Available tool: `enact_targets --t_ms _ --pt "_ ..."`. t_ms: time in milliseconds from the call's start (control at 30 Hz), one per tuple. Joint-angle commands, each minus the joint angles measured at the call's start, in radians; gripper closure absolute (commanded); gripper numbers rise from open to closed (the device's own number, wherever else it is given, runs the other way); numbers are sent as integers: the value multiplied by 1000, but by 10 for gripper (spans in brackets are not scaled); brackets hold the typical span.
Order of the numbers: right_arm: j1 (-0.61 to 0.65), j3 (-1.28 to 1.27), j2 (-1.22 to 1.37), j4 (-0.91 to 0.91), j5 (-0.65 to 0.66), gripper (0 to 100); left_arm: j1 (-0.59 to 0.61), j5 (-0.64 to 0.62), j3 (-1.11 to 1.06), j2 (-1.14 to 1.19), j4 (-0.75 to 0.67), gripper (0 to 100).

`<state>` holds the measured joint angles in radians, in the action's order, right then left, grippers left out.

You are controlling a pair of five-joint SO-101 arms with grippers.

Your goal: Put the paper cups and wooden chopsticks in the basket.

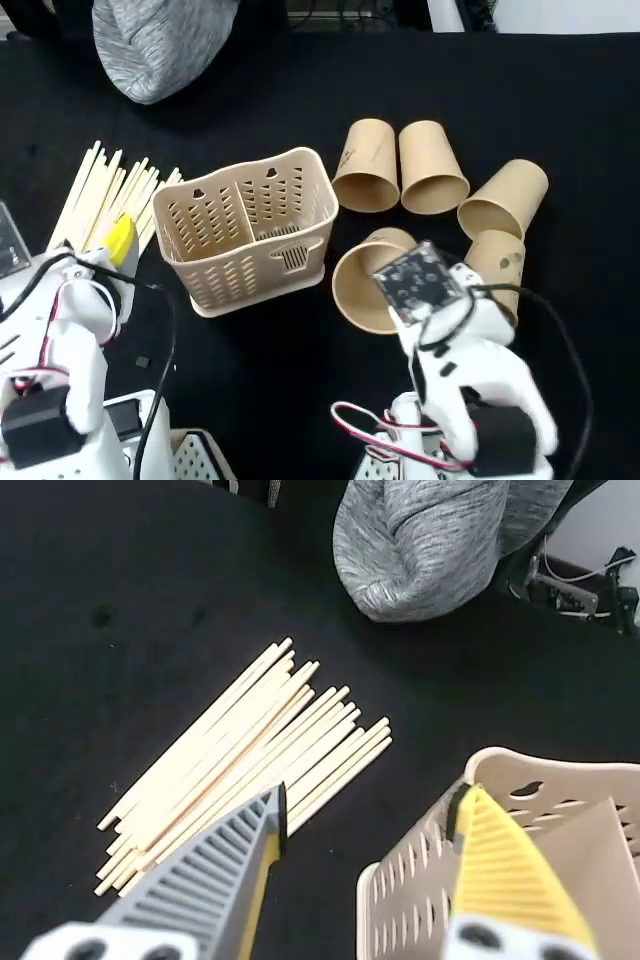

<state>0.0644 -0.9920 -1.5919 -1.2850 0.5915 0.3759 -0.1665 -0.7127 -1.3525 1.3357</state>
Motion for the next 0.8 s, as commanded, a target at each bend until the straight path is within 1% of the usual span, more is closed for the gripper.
enact_targets --t_ms 0,67,133,267,367,467,600,767 --pt "-9 308 179 -112 -84 988 10 38 -12 -89 71 766" --pt "-8 450 303 -152 -124 988 16 60 -38 -169 81 790" --pt "-6 616 437 -193 -164 988 38 80 -97 -267 38 817" --pt "-6 951 700 -288 -226 988 67 120 -332 -488 -78 888" --pt "-2 1188 871 -339 -256 988 62 153 -438 -451 -176 915" --pt "68 1408 1023 -394 -269 988 61 152 -499 -427 -235 920" --pt "186 1629 1224 -446 -327 988 61 152 -556 -471 -224 919" --pt "298 1764 1448 -453 -382 988 61 160 -648 -473 -224 916"
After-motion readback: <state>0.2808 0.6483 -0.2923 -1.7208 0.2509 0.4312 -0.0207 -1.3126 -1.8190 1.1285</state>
